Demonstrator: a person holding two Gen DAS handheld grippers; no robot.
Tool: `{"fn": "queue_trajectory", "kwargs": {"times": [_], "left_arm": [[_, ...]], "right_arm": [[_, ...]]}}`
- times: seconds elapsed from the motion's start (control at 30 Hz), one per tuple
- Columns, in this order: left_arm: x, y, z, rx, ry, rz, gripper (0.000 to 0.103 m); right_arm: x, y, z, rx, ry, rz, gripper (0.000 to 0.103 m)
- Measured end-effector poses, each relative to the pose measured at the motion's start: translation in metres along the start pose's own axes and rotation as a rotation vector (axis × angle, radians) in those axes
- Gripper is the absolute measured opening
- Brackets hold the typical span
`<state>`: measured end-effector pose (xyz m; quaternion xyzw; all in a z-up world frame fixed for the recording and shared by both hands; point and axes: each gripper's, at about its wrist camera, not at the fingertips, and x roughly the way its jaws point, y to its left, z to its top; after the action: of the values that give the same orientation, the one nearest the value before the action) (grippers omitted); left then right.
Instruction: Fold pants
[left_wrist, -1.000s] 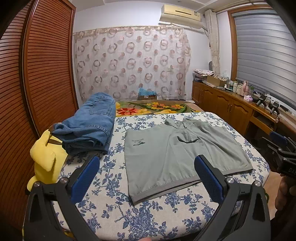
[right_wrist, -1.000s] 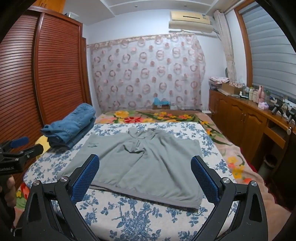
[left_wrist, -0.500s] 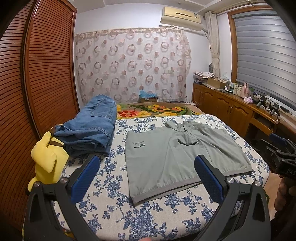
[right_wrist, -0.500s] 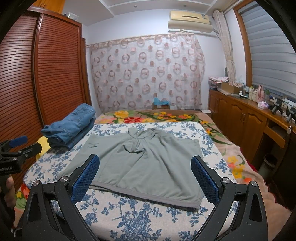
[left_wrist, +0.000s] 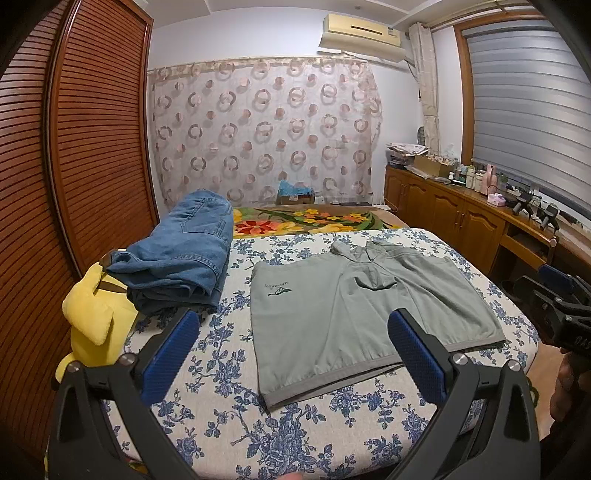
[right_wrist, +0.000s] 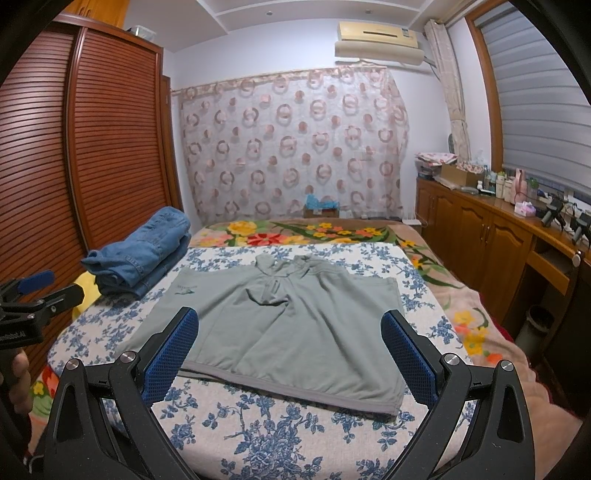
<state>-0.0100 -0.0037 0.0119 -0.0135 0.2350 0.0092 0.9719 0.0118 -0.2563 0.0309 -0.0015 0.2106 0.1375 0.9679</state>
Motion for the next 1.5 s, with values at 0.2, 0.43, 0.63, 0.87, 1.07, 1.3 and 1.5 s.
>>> {"fn": "queue_trajectory", "kwargs": {"times": [0.2,0.43,0.63,0.87,1.07,1.3,1.5], "left_arm": [[0.0,0.0,0.0,-0.001,-0.001,0.0,0.103],[0.0,0.0,0.0,0.0,-0.002,-0.001,0.103],[-0.001,-0.001,0.0,0.0,-0.007,-0.001,0.103],[0.0,-0.002,0.0,0.001,-0.008,-0.001,0.103],[0.0,-0.002,0.0,0.001,-0.008,0.0,0.103],[0.0,-0.003,0.001,0.0,-0.006,-0.004,0.103],[0.009,-0.001,-0.002,-0.008,0.018,0.002,0.103]], "right_arm": [[0.0,0.0,0.0,-0.001,-0.001,-0.001,0.101],[-0.001,0.001,0.0,0.0,-0.001,0.0,0.101],[-0.001,0.001,0.0,0.0,-0.002,0.0,0.101],[-0.002,0.001,0.0,0.0,-0.003,0.0,0.101],[-0.002,0.002,0.0,0.0,-0.004,0.001,0.101],[0.001,0.001,-0.003,0.001,-0.004,0.002,0.101],[-0.003,0.003,0.006,-0.008,0.008,0.006,0.101]]}}
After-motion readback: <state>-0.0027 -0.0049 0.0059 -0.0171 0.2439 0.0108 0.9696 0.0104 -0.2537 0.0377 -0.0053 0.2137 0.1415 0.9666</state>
